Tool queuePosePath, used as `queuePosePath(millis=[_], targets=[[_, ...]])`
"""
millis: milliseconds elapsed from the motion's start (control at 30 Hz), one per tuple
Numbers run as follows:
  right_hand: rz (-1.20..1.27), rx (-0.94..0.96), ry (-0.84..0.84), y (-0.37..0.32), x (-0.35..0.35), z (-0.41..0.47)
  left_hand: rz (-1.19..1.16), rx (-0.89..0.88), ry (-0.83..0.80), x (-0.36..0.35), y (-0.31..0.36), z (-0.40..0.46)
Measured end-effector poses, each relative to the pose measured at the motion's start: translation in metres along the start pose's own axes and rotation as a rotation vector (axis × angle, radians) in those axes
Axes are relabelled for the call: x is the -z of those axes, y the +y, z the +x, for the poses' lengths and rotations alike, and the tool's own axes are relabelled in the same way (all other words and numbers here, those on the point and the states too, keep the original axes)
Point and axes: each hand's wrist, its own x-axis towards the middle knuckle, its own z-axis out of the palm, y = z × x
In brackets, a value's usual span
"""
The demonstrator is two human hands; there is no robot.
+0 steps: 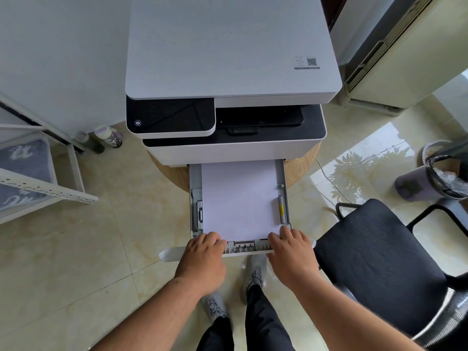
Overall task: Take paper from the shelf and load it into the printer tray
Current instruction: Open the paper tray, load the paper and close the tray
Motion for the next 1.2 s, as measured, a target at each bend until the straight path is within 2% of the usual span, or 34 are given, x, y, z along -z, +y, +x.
queuePosePath(millis=[400, 467, 600, 667, 1033, 1200], targets=[[0.126, -0.051, 0.047, -0.004, -0.009, -0.003, -0.033, 0.023, 0.003, 0.001, -0.007, 0.001], [0.101, -0.086, 0.056, -0.003, -0.006, -0.008, -0.044, 0.046, 0.026, 0.002, -0.010, -0.001], [0.078, -0.210, 0.083, 0.000, 0.002, -0.019, -0.055, 0.143, 0.174, 0.006, -0.015, -0.003], [0.062, -0.229, 0.073, 0.002, 0.002, -0.022, -0.027, 0.176, 0.169, 0.006, -0.019, -0.004], [-0.033, -0.173, -0.046, 0.011, 0.008, -0.008, 0.017, 0.161, 0.158, 0.003, -0.021, -0.006], [-0.020, -0.162, 0.005, 0.009, 0.007, -0.012, 0.017, 0.167, 0.144, 0.004, -0.020, -0.006]])
